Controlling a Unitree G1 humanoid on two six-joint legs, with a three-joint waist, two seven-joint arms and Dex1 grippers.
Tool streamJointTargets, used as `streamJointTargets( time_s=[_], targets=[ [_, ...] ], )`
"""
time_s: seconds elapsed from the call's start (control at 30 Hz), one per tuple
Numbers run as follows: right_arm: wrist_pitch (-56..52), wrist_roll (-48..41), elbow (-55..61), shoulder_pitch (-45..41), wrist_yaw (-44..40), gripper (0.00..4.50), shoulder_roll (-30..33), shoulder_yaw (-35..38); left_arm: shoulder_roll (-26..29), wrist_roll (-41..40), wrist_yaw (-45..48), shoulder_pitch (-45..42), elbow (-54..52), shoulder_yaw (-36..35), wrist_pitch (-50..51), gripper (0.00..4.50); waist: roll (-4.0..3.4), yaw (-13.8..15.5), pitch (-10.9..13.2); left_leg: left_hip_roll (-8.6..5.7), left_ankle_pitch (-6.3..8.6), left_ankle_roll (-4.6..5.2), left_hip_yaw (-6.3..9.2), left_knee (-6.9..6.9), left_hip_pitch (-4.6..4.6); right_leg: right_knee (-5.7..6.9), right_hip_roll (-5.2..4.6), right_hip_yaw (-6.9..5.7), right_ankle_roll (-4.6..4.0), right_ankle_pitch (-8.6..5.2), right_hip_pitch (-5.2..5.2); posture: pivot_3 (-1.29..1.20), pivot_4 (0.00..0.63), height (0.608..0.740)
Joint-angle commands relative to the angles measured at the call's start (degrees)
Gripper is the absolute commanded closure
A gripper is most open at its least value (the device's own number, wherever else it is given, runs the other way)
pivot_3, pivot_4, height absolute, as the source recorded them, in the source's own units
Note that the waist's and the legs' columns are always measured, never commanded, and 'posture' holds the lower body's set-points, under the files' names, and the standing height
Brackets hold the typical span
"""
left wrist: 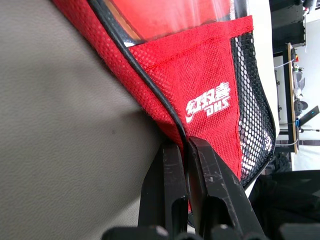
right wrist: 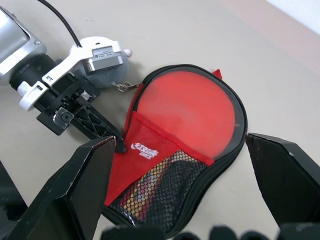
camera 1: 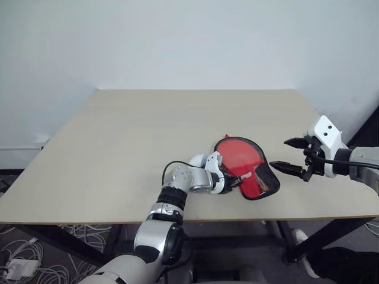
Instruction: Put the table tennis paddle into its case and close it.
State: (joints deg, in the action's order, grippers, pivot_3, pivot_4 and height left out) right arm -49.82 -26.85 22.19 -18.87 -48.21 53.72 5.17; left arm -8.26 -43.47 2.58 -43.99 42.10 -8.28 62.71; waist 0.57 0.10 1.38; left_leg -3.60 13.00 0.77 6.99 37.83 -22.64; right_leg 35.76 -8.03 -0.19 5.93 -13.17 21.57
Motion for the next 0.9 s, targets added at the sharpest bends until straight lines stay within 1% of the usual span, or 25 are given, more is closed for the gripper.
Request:
streamJointTargets(
  time_s=[0.03, 0.1, 0.2, 0.3, 0.37, 0.4, 0.47, 0.63, 0.77, 0.83, 0.9],
  targets=[
    [-0.2, -0.3, 1.9, -1.6, 0.8, 0.0, 0.0, 0.5, -3.3, 0.9, -1.5, 1.0, -0.1, -1.4, 3.7, 4.46, -0.02, 0.0, 0.0, 0.0, 0.0, 0.0, 0.0, -0.01, -0.01, 0.0, 0.0, 0.0, 0.0, 0.0, 0.03, 0.0, 0.0, 0.698],
    [-0.3, -0.5, 2.1, -1.7, 1.0, 0.0, -0.1, 0.3, -2.7, -0.4, -2.5, 1.9, -3.3, -2.8, 6.3, 4.46, -0.03, 0.0, 0.1, 0.01, 0.0, 0.0, 0.0, -0.04, -0.09, 0.0, 0.0, 0.0, 0.0, 0.0, 0.12, 0.0, 0.0, 0.698],
    [-0.6, -0.6, 2.6, -1.4, 1.2, 0.0, -0.2, 0.3, -1.2, -4.0, -5.6, 4.3, -12.5, -7.2, 14.3, 4.46, -0.11, 0.0, 0.3, 0.02, 0.0, 0.0, 0.0, -0.08, -0.27, 0.02, 0.01, 0.04, 0.11, 0.06, 0.39, 0.0, 0.0, 0.698],
    [-1.0, -0.9, 3.2, -0.9, 1.1, 0.0, -0.2, 0.4, -0.4, -6.4, -9.2, 7.3, -22.4, -12.5, 22.8, 4.46, -0.31, 0.0, 0.4, 0.02, -0.01, 0.0, 0.01, -0.1, -0.67, 0.08, 0.06, 0.19, 0.15, 0.09, 0.86, 0.0, 0.0, 0.698],
    [-1.2, -1.0, 3.5, -0.6, 1.0, 0.0, -0.3, 0.3, 0.1, -7.9, -11.0, 9.3, -28.0, -15.5, 27.8, 4.46, -0.23, 0.1, 0.7, -0.01, -0.02, 0.0, 0.01, -0.04, -0.89, 0.1, 0.1, 0.21, 0.14, 0.11, 1.04, 0.0, 0.0, 0.698],
    [-1.3, -1.0, 3.6, -0.5, 0.9, 0.0, -0.3, 0.1, 0.6, -9.4, -11.9, 10.6, -30.3, -15.8, 29.1, 4.46, -0.21, 0.1, 0.7, -0.05, -0.02, 0.01, 0.0, -0.02, -0.9, 0.1, 0.1, 0.22, 0.13, 0.11, 1.03, 0.0, 0.0, 0.698],
    [-1.4, -1.2, 3.7, -0.5, 0.7, 0.0, -0.4, -0.2, 2.1, -14.4, -14.3, 14.1, -34.3, -14.7, 29.8, 4.46, -0.13, 0.2, 0.9, -0.11, -0.02, 0.02, 0.0, -0.02, -0.91, 0.07, 0.09, 0.27, 0.12, 0.11, 1.02, 0.0, 0.0, 0.698],
    [-1.1, -1.3, 3.3, -1.2, 0.3, 0.0, -0.7, -1.6, 5.9, -30.5, -22.8, 23.8, -42.3, -8.7, 29.8, 4.46, 0.01, 0.4, 1.0, -0.11, 0.0, 0.02, 0.06, 0.0, -0.89, 0.07, 0.07, 0.46, 0.0, 0.17, 1.05, 0.0, 0.0, 0.698],
    [-1.1, -1.5, 3.2, -1.7, 0.5, 0.0, -1.1, -2.6, 7.3, -41.3, -30.5, 29.3, -46.1, -6.1, 29.8, 4.46, 0.0, 0.6, 1.0, -0.1, 0.02, 0.05, 0.03, 0.0, -0.87, 0.07, 0.06, 0.57, -0.03, 0.18, 1.08, 0.0, 0.0, 0.698],
    [-1.2, -1.6, 3.4, -1.7, 0.5, 0.0, -1.1, -2.8, 9.5, -48.4, -35.2, 31.1, -47.1, -3.3, 27.0, 4.46, -0.01, 0.8, 1.0, -0.09, 0.03, 0.05, 0.0, 0.0, -0.87, 0.07, 0.06, 0.61, -0.08, 0.21, 1.12, 0.0, 0.0, 0.698],
    [-1.2, -1.8, 3.4, -1.7, 0.5, 0.0, -1.1, -2.8, 13.5, -57.5, -40.7, 32.7, -48.0, 1.7, 21.4, 4.46, -0.02, 0.8, 1.0, -0.1, 0.02, 0.05, -0.03, -0.01, -0.88, 0.08, 0.05, 0.68, -0.11, 0.21, 1.16, 0.0, 0.0, 0.698]
  ],
)
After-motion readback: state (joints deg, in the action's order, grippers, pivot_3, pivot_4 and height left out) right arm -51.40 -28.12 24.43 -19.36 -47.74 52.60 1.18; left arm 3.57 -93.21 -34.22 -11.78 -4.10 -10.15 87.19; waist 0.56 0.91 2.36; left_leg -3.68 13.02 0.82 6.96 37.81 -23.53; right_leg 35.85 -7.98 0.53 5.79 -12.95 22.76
